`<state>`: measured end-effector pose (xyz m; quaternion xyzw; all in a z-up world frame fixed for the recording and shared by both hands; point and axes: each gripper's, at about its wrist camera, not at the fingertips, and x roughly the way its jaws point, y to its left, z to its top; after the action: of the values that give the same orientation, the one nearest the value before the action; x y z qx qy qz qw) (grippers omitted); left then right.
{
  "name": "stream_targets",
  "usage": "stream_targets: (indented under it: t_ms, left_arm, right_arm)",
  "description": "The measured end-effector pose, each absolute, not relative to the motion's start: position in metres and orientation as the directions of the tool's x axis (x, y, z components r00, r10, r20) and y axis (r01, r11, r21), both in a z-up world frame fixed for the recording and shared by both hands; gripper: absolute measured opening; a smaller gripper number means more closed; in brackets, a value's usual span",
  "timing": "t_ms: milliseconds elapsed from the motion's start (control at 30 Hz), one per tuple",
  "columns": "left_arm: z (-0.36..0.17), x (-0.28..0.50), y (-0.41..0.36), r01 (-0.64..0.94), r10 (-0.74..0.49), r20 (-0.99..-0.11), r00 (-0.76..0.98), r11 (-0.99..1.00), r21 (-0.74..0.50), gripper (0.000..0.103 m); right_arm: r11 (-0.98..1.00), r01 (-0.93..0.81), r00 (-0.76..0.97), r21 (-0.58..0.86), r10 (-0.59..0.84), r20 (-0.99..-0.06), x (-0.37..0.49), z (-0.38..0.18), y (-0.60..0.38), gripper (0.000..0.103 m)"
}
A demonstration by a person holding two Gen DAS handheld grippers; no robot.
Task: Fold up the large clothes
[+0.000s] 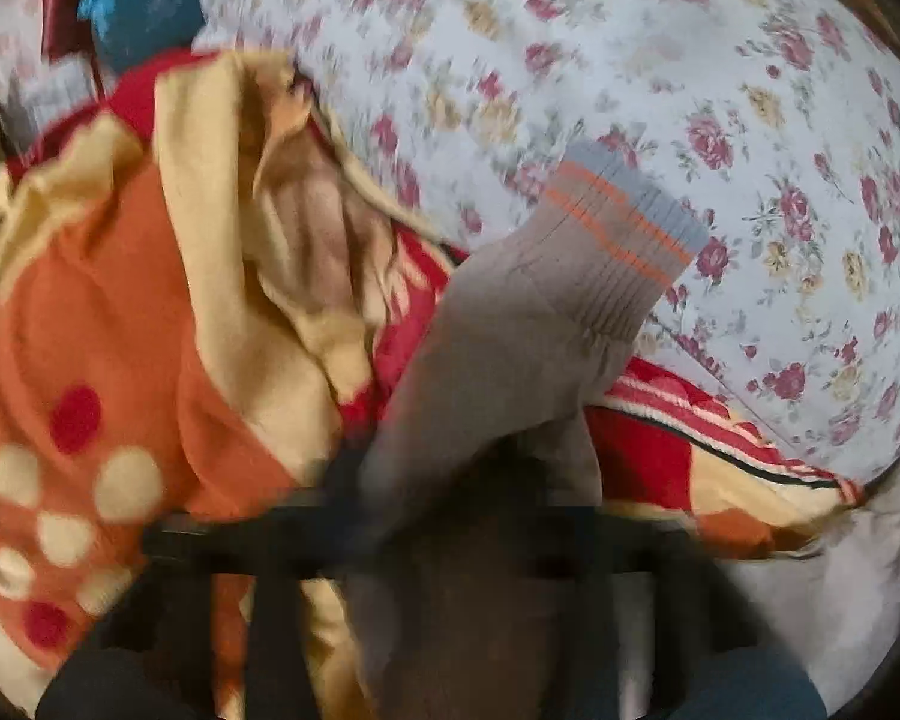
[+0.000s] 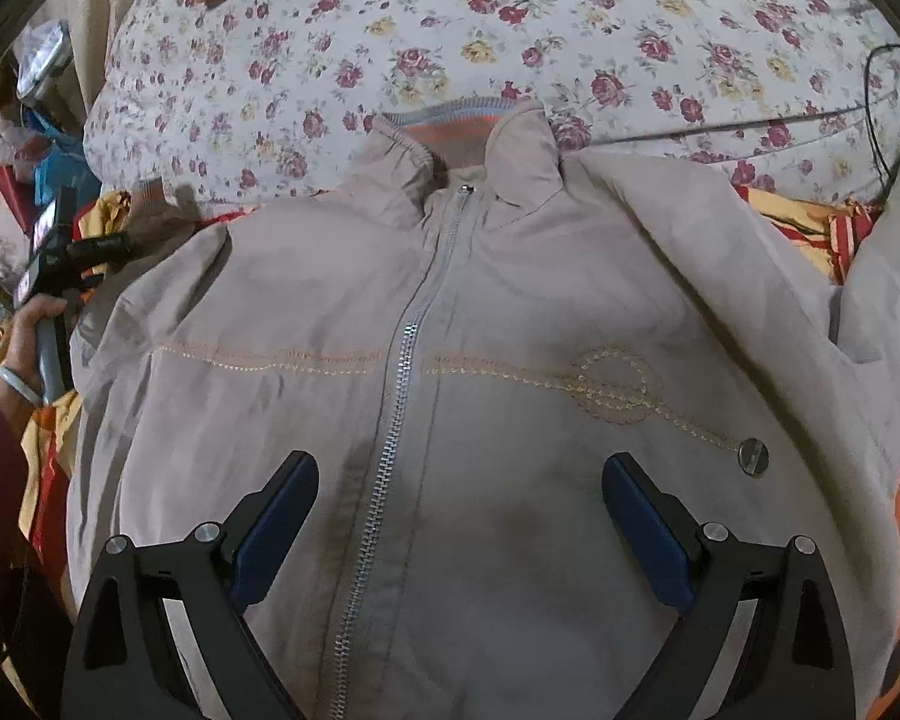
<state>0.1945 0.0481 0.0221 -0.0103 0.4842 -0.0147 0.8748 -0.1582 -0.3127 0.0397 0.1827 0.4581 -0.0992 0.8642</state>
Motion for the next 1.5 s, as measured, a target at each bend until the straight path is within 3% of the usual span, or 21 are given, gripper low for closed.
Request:
stream_targets:
  t_ms: [100, 333, 533, 700, 800, 867, 933, 1000, 1067, 1133, 1200, 1300, 1400, 1433, 1500]
  left_arm:
    - [0.035, 0.182, 0.05, 0.043, -0.112, -0.834, 0.541, 0.993, -0.106, 0.005]
    - [0.111, 0.108, 0.007, 0.288, -0.332, -0.759, 0.56, 0.937, -0.198, 0.004]
    - [0.162, 0.045, -0.054, 0.488, -0.525, -0.704, 0.479, 0.825, -0.283, 0.004]
    - [0.162, -0.014, -0.109, 0.57, -0.644, -0.68, 0.352, 0.723, -0.39, 0.004]
    - [0.13, -0.039, -0.136, 0.55, -0.68, -0.682, 0.269, 0.69, -0.471, 0.004]
    - [0.1, -0.053, -0.151, 0.521, -0.642, -0.727, 0.245, 0.719, -0.46, 0.006]
    - [0.072, -0.061, -0.166, 0.533, -0.553, -0.806, 0.211, 0.757, -0.38, 0.026]
    - [0.055, -0.071, -0.167, 0.561, -0.477, -0.858, 0.191, 0.77, -0.303, 0.037]
    - [0.062, -0.078, -0.155, 0.585, -0.459, -0.863, 0.212, 0.767, -0.265, 0.04]
    - [0.079, -0.085, -0.134, 0.605, -0.44, -0.856, 0.271, 0.77, -0.204, 0.062]
    - [0.099, -0.092, -0.105, 0.59, -0.394, -0.826, 0.403, 0.802, -0.094, 0.076]
    - [0.098, -0.091, -0.071, 0.496, -0.259, -0.774, 0.578, 0.865, 0.081, 0.081]
    - [0.072, -0.076, -0.042, 0.356, -0.1, -0.775, 0.624, 0.919, 0.168, 0.081]
    - [0.064, -0.071, -0.034, 0.326, -0.08, -0.793, 0.604, 0.933, 0.154, 0.081]
    - [0.048, -0.054, -0.011, 0.247, -0.092, -0.845, 0.527, 0.968, 0.05, 0.081]
  right_arm:
    - [0.91, 0.344, 0.562, 0.229, -0.005, -0.827, -0.16, 0.041, -0.313, 0.097]
    - [0.885, 0.361, 0.594, 0.295, 0.026, -0.804, -0.166, 0.05, -0.316, 0.097]
    - [0.878, 0.371, 0.631, 0.303, 0.0, -0.776, -0.176, 0.067, -0.324, 0.097]
    - [0.838, 0.419, 0.652, 0.35, -0.009, -0.759, -0.186, 0.072, -0.344, 0.097]
    - [0.817, 0.446, 0.664, 0.366, -0.028, -0.747, -0.192, 0.075, -0.354, 0.097]
    - [0.809, 0.469, 0.671, 0.354, -0.066, -0.739, -0.198, 0.079, -0.36, 0.097]
    - [0.805, 0.487, 0.678, 0.34, -0.102, -0.728, -0.203, 0.083, -0.365, 0.097]
    - [0.796, 0.503, 0.68, 0.337, -0.123, -0.723, -0.208, 0.085, -0.371, 0.097]
    - [0.792, 0.495, 0.685, 0.357, -0.103, -0.721, -0.21, 0.086, -0.372, 0.097]
    - [0.814, 0.45, 0.686, 0.367, -0.053, -0.726, -0.204, 0.087, -0.367, 0.097]
    - [0.849, 0.393, 0.684, 0.353, -0.013, -0.73, -0.198, 0.087, -0.356, 0.098]
    - [0.913, 0.279, 0.647, 0.297, 0.049, -0.761, -0.173, 0.083, -0.328, 0.101]
    - [0.949, 0.23, 0.632, 0.214, 0.021, -0.775, -0.151, 0.073, -0.31, 0.101]
    - [0.957, 0.217, 0.62, 0.191, 0.016, -0.785, -0.143, 0.066, -0.306, 0.098]
    - [0.969, 0.176, 0.558, 0.175, 0.048, -0.829, -0.129, 0.051, -0.3, 0.061]
